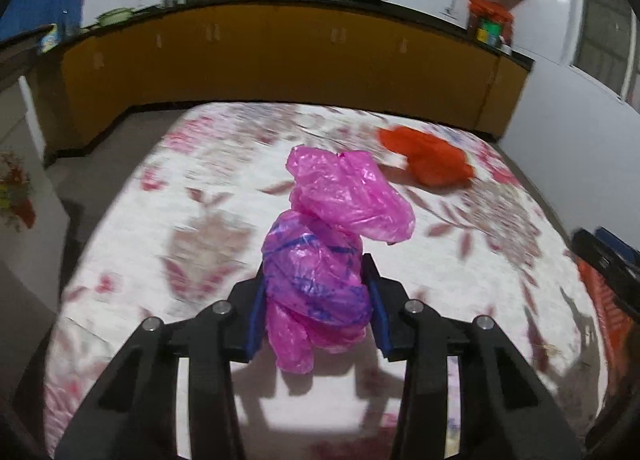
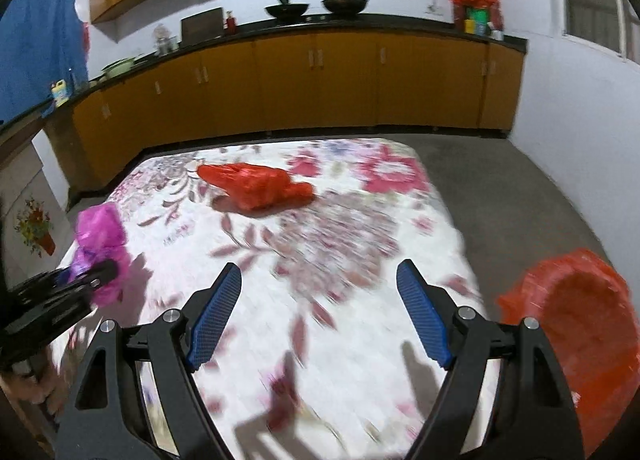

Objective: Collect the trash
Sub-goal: 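Grasp the pink bag with left tool while right reaches the red bag, then grasp the red bag with the right tool and lift it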

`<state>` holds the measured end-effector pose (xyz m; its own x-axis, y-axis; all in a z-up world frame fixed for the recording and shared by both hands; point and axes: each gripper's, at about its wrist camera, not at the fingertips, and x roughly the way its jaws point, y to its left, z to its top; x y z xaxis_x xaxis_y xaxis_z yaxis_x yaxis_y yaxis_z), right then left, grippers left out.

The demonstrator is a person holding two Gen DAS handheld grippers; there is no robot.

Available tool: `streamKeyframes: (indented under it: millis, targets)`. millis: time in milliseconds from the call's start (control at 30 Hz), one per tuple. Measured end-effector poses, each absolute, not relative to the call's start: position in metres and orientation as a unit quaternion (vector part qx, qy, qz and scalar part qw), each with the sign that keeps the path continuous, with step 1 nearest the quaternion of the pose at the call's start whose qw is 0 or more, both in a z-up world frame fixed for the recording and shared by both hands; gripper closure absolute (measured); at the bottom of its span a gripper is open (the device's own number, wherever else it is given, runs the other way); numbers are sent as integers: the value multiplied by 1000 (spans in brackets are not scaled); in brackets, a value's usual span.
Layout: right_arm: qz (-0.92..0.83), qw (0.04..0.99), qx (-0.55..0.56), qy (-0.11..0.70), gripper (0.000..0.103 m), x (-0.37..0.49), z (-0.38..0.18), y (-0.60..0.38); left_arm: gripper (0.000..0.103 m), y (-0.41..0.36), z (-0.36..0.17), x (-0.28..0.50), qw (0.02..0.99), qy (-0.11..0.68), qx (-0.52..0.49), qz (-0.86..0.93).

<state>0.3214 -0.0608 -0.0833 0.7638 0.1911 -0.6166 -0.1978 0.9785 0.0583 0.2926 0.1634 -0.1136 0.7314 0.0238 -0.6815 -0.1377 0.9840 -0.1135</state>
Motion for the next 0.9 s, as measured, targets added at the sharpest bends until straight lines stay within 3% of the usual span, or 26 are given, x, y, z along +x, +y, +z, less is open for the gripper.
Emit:
streamKeyframes:
  millis: [267,500,633,900]
  targets:
    - [131,936,1,326,25,415,-97,-8,60,207,-109,300,931,347,-84,82]
    - [165,910,-79,371,24,466,-122,31,60,218,-110,310,930,344,-81,95]
    - [171,897,-68,402,50,471,-133,24,60,213,-111,314,930,347,-82,92]
    - [157,899,-43,406,53,416,-111,-25,60,187,-93,299,933,345,-77,68]
